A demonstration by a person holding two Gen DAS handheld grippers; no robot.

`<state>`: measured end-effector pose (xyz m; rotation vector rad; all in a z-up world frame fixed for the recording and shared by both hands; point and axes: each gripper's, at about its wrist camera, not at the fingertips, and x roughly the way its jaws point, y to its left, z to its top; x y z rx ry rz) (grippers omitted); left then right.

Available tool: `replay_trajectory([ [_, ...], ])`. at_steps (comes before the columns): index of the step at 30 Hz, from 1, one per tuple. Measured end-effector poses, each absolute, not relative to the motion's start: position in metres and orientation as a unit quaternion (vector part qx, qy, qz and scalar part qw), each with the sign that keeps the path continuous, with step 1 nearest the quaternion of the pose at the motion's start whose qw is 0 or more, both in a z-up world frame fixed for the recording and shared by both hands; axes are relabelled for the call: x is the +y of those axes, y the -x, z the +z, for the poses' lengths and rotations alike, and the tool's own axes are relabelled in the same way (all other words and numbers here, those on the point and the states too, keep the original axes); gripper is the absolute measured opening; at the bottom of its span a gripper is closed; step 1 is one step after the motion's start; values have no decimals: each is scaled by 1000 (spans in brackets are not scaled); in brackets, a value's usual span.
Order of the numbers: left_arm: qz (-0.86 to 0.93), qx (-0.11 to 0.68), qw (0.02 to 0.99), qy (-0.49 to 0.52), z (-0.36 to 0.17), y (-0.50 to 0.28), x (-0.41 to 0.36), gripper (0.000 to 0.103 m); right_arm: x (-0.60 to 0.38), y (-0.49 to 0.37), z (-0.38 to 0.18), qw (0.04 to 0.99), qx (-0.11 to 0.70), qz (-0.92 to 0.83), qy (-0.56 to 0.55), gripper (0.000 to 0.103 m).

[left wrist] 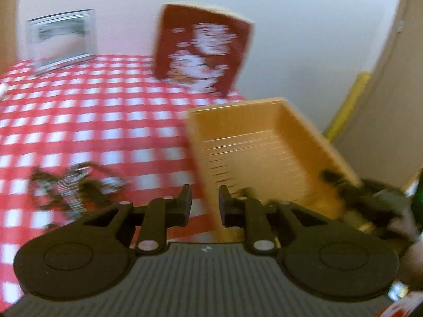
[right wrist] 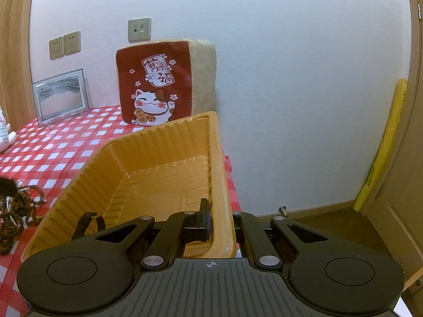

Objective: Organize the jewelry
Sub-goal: 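Grasp a dark bead bracelet from the pile with the left tool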

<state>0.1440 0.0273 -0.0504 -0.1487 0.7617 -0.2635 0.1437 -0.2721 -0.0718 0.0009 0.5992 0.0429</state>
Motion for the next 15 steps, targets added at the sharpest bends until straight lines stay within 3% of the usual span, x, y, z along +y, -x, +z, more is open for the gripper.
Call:
replay_trajectory([
  [15, -8, 425, 904, 49, -93, -138, 99, 19, -276, -145, -71, 955, 296, 8, 3, 4],
])
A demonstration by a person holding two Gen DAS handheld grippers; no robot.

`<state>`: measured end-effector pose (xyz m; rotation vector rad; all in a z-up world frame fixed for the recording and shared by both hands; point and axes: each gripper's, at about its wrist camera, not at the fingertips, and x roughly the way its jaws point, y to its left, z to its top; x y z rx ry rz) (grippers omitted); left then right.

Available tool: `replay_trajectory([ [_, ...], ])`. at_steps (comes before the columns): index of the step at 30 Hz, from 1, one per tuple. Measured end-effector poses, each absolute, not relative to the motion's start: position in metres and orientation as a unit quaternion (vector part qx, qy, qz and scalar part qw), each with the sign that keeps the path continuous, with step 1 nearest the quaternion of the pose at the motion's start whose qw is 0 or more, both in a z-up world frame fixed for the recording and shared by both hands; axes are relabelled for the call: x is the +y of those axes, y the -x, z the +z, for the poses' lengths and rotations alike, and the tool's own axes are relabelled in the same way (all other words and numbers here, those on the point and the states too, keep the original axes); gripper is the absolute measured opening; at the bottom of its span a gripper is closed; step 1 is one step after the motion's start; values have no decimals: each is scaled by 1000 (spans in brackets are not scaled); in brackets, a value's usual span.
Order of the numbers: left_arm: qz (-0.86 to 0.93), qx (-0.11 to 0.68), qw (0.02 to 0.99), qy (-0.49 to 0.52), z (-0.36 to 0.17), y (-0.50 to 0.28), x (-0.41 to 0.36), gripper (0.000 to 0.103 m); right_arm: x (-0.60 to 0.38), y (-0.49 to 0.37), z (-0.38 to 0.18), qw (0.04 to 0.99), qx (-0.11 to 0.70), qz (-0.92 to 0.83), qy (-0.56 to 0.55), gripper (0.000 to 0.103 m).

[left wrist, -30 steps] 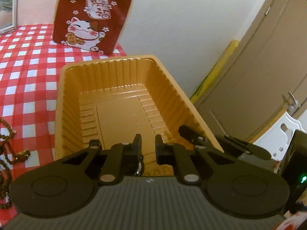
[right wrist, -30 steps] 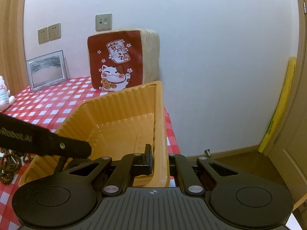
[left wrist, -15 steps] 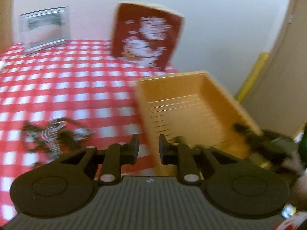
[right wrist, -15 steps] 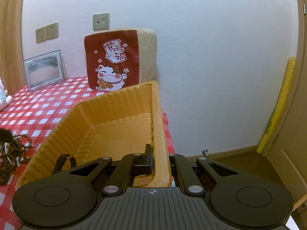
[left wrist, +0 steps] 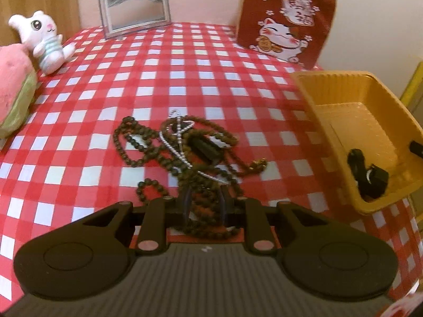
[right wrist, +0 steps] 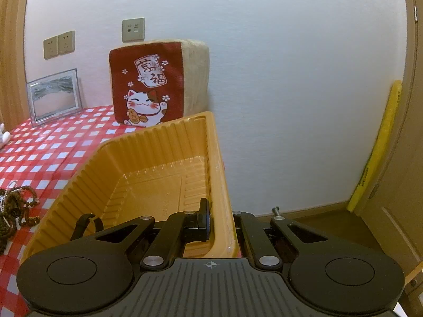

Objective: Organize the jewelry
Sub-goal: 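Grasp a dark bead bracelet from the pile with the left tool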

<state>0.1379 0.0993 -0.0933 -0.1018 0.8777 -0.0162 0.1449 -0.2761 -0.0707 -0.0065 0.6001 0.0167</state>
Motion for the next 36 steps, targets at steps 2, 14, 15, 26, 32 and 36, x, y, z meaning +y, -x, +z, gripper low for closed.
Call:
replay_trajectory([
  [2, -2, 426, 903, 51, -96, -141, 103, 19, -276, -145, -71, 955, 295, 7, 4, 4],
  [14, 13, 448, 889, 98, -110, -162, 118, 19, -277, -144, -70, 955, 296, 5, 3, 4],
  [15, 14, 449, 888, 97, -111, -163, 118, 19, -277, -144, -70, 955, 296, 5, 3, 4],
  [26, 2, 435, 895, 96, -104, -161, 118, 6, -277, -144, -71, 956, 295, 6, 3, 4],
  [32, -10, 409, 905, 113, -80, -154, 118, 6, -277, -141, -70, 957, 291, 8, 2, 3],
  [36, -24, 390, 913, 118, -60, -151, 114, 6, -276, -139, -69, 957, 290, 7, 1, 3],
])
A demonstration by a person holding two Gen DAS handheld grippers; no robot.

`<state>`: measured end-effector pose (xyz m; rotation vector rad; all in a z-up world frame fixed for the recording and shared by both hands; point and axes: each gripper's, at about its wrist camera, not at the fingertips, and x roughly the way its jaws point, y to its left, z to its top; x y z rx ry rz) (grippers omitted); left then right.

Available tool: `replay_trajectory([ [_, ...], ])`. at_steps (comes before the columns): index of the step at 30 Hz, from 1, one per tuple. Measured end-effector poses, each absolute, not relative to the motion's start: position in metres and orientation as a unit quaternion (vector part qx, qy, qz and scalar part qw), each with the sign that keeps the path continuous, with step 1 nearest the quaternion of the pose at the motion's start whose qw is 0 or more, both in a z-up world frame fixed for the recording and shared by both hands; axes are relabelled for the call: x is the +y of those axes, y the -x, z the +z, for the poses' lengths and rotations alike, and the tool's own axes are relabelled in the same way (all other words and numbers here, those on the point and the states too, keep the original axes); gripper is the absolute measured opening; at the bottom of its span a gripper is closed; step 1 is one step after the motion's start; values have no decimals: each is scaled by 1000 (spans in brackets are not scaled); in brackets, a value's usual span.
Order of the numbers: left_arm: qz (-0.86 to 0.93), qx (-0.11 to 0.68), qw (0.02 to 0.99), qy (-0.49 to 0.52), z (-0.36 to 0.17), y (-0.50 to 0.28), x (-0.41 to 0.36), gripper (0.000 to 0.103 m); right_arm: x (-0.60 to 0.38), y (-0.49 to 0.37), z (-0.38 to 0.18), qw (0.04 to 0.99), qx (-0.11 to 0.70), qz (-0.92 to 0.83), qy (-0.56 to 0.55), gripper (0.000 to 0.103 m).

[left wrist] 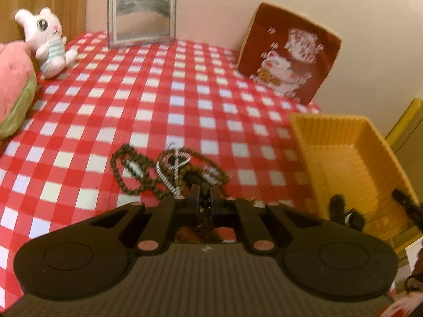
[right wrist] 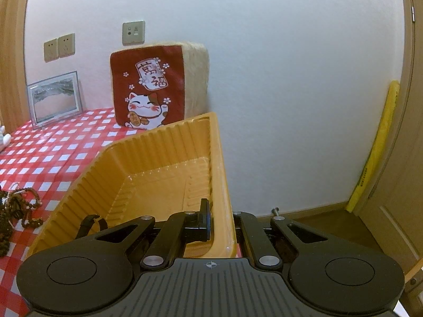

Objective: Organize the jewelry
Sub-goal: 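Grasp a dark bead bracelet from the pile with the left tool, then carry the bead bracelet into the orange tray and open the left tool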

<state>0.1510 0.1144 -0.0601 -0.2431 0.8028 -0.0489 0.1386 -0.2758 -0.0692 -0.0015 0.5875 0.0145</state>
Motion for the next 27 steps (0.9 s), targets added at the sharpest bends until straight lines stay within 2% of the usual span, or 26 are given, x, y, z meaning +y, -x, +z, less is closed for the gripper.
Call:
replay_trajectory([
  [12, -138, 347, 918, 136, -16, -157, 60, 6, -275, -136, -67, 957, 289, 7, 3, 3],
  [27, -242, 376, 886, 121, -36, -191, -38, 6, -272, -132, -65, 957, 288, 12, 7, 3],
])
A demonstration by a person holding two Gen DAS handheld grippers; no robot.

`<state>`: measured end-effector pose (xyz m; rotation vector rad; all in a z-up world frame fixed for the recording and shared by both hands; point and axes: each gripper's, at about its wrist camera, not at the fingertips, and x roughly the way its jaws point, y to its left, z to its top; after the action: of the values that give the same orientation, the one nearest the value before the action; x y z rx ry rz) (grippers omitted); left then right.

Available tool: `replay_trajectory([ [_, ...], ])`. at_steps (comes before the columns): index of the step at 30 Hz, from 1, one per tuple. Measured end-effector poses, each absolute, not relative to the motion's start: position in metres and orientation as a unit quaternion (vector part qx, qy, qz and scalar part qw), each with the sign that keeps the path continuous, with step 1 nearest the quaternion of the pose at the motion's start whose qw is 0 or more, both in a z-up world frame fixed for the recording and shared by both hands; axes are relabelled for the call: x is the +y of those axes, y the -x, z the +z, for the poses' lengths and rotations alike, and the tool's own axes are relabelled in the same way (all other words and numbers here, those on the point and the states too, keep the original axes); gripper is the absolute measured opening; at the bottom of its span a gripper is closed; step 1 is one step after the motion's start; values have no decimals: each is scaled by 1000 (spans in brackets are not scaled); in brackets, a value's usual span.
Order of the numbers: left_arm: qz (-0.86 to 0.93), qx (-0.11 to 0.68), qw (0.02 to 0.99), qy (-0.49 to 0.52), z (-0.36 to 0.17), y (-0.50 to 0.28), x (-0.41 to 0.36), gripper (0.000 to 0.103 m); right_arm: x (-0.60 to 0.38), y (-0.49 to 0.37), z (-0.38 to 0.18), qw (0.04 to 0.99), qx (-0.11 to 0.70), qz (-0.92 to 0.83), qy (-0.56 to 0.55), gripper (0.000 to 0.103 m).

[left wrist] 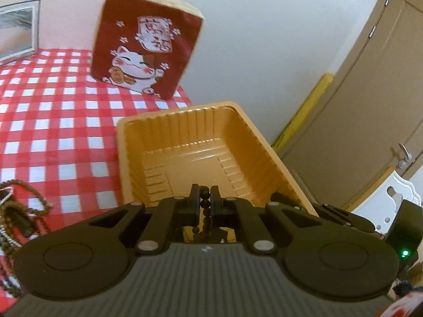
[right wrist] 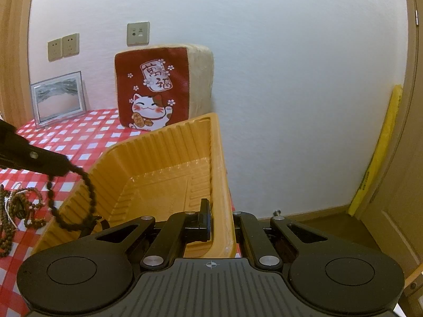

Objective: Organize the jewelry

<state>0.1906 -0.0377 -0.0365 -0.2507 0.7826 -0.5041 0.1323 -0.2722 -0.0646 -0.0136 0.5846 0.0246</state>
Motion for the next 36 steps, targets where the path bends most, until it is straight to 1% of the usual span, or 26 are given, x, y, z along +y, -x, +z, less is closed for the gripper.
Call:
replay_trajectory([
  [7, -245, 394, 878, 116, -49, -197, -51, 6, -273, -134, -64, 957, 290, 14, 4, 3],
  [8, -246, 395, 878, 116, -50, -196, -51, 8, -273, -135, -64, 957, 290, 15, 4, 3],
  [12, -242, 391, 881, 110, -49, -197, -52, 8, -273, -136, -64, 957, 290, 14, 4, 3],
  [14, -240, 391, 881, 113, -47, -196, -48, 13, -272, -136, -64, 957, 290, 14, 4, 3],
  [16, -236, 388, 883, 115, -44, -194, -44, 15, -272, -137, -64, 957, 290, 14, 5, 3],
  [22, -203, 379, 896, 112, -38, -182, -15, 18, -272, -138, -65, 957, 290, 12, 6, 3],
  [30, -131, 384, 906, 119, -42, -169, 39, 18, -269, -141, -66, 956, 293, -1, 10, 4],
  [36, -101, 389, 909, 110, -48, -163, 57, 18, -265, -144, -67, 955, 297, -14, 16, 5],
])
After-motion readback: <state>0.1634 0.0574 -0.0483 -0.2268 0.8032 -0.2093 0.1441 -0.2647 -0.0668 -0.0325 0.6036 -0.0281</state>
